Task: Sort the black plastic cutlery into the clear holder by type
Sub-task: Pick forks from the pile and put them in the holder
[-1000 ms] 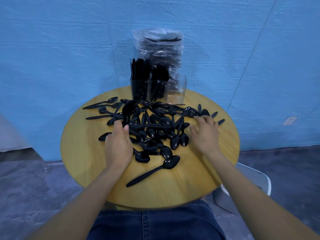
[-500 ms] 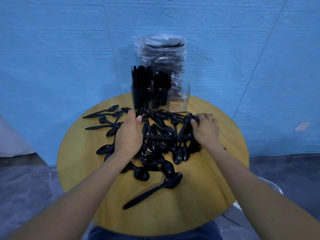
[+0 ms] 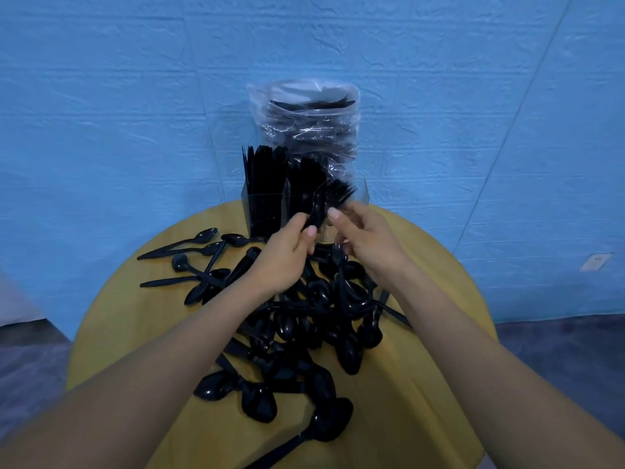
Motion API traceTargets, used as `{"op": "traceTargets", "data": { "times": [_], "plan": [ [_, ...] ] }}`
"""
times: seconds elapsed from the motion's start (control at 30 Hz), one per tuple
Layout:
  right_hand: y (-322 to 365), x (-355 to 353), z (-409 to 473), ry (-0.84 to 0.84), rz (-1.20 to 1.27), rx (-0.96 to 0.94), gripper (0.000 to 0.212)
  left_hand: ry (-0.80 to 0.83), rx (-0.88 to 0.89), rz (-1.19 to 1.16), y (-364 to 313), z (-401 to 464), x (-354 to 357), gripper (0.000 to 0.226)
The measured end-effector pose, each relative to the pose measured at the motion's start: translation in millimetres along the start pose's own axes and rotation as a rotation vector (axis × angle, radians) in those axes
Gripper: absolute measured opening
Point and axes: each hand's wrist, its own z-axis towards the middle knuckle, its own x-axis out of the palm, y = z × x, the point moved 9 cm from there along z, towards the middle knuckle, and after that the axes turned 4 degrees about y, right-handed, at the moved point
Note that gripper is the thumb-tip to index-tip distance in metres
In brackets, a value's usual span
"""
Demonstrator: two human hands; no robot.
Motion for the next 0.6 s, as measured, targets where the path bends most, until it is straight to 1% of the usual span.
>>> {"op": "traceTargets", "data": {
  "times": [0.03,0.1,0.17,0.23,0.3,0.33,0.43,0.53,0.6],
  "plan": [
    [2,0,6,0.010,0.082,0.005,0.011,0.082,-0.009,-0.083,-1,3,7,0.020],
    [7,-2,17,0.045,0.136,0.006,0.008,0.232,-0.061,-0.275,-2,4,20,0.018],
    [8,-3,24,0.106,0.117,0.012,0.010,0.304,-0.101,-0.419,-2,4,24,0.020],
    [9,-3,32,0.149,0.087,0.018,0.016,0.318,-0.106,-0.461,-1,8,20,0.023],
    [13,-3,39,0.164,0.056,-0.001,0.018,0.299,-0.095,-0.422,1,16,14,0.025],
    [16,-3,44,0.157,0.052,-0.010,0.018,0.278,-0.078,-0.364,1,21,10,0.024],
    [21,-9,59,0.065,0.067,-0.011,0.019,0.200,-0.027,-0.139,3,37,-7,0.019],
    [20,-15,76,-0.030,0.070,0.006,0.019,0.111,0.016,-0.046,5,50,-24,0.013],
    [23,-18,86,-0.076,0.060,-0.005,0.023,-0.007,0.048,0.108,7,55,-39,0.015]
  ]
}}
